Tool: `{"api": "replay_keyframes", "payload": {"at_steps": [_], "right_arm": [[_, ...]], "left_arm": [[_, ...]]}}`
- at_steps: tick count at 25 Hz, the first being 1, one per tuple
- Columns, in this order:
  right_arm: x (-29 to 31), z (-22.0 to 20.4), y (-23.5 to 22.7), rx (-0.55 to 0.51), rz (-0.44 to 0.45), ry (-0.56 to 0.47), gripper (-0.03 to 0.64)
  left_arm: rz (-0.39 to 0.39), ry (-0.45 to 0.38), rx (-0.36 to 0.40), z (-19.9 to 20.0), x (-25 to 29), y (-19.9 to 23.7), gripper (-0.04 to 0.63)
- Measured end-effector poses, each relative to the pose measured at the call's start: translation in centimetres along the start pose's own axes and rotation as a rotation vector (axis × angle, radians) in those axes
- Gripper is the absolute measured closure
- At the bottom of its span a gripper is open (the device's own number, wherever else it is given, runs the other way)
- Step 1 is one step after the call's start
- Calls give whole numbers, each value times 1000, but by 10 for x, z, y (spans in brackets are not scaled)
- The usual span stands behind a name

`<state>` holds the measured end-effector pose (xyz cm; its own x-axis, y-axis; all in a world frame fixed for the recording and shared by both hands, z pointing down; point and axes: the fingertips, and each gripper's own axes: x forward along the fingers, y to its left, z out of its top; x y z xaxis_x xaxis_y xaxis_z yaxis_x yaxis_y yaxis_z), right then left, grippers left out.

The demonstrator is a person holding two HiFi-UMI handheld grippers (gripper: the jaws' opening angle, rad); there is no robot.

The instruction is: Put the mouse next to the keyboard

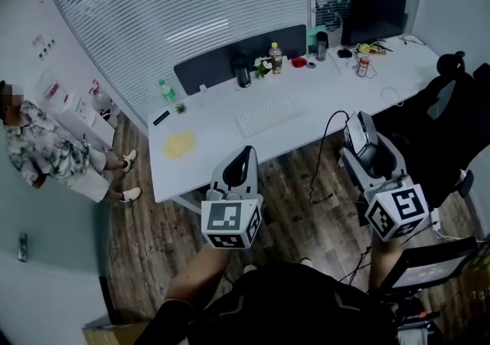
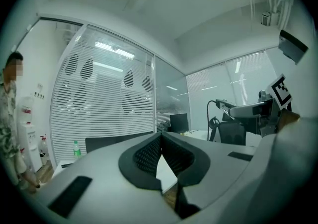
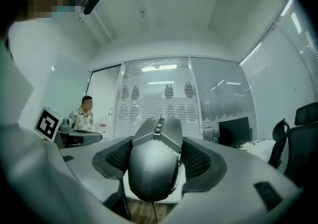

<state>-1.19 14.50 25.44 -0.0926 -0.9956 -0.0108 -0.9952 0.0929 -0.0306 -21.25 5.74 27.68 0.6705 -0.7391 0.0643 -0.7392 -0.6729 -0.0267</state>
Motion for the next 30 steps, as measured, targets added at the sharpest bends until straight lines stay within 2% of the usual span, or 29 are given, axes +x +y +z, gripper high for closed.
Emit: {"api": "replay_keyframes", "payload": {"at_steps": [5, 18, 25, 30], "right_arm": [[-10, -12, -12, 3, 1, 0, 319], [-30, -22, -58, -7, 57, 8, 321], [-17, -37, -86, 14, 42, 19, 321], [12, -32, -101, -13, 30, 17, 321]], "left_arm": [[-12, -41, -8, -4, 5, -14, 566], [6, -8, 0, -12, 40, -75, 566], [-1, 8, 4, -24, 72, -82, 566], [-28, 3, -15, -28, 112, -74, 566]]}}
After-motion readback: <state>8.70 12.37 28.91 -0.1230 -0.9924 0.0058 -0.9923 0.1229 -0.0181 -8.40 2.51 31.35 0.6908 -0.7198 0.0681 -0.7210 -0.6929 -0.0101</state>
